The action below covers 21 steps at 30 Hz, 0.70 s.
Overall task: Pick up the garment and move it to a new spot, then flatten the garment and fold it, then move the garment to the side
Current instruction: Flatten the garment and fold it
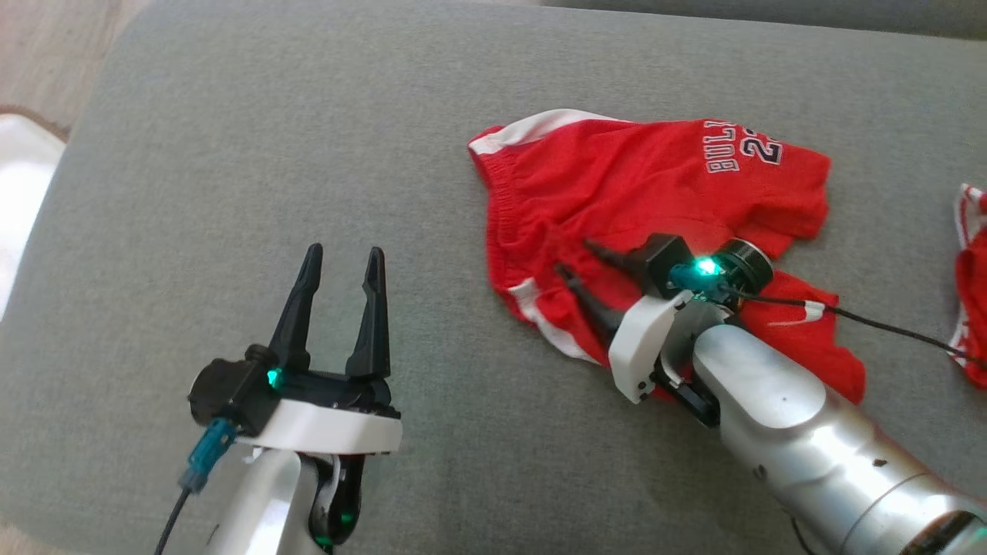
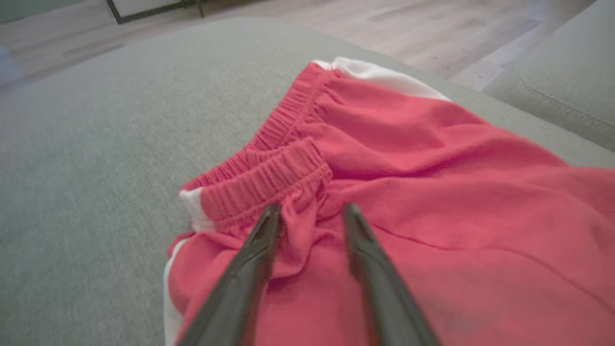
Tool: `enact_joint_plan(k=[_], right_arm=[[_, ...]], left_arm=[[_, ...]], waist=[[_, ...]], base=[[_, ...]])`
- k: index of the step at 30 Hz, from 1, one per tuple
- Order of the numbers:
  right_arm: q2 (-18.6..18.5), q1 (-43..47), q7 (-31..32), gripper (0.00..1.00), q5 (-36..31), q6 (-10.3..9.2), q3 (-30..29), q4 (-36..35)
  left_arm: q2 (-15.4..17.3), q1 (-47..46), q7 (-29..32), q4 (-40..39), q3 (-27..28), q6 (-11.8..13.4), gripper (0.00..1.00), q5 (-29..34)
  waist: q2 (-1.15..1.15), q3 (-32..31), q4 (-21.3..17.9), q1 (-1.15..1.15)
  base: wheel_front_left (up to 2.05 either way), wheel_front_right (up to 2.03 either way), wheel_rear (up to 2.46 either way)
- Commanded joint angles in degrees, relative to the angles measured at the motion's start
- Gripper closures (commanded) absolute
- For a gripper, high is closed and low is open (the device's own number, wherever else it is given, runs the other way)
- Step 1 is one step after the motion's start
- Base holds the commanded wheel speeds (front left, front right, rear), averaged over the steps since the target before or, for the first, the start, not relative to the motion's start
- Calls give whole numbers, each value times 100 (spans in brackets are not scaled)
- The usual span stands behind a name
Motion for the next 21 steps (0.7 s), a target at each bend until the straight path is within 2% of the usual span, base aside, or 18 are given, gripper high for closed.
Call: enact_joint_plan(k=[1, 6, 11, 15, 18, 21], right_arm=[[134, -108, -141, 0, 49, 39, -47, -113], [130, -65, -557, 0, 219, 39, -575, -264], [-72, 358, -731, 0, 143, 39, -1572, -863], [-115, 1106, -750, 0, -232, 39, -2842, -1800], [75, 1923, -752, 0, -746, 39, -3785, -2655], [362, 2720, -753, 0, -1145, 39, -4449, -3398]], left_arm=[[14, -205, -55, -173, 224, 2, 0, 8], [14, -176, -55, -182, 330, -11, 0, 70], [14, -108, -55, -202, 448, -44, 0, 145], [14, -49, -55, -213, 545, -74, 0, 196], [14, -1, -55, -226, 601, -94, 0, 193], [14, 56, -55, -234, 634, -112, 0, 183]], waist=[[0, -19, -82, 0], [0, -104, -361, 0], [0, -201, -704, 0], [0, -282, -940, 0], [0, -356, -1080, 0], [0, -422, -1202, 0]], base=[[0, 0, 0], [0, 0, 0], [0, 0, 0], [0, 0, 0], [0, 0, 0], [0, 0, 0]])
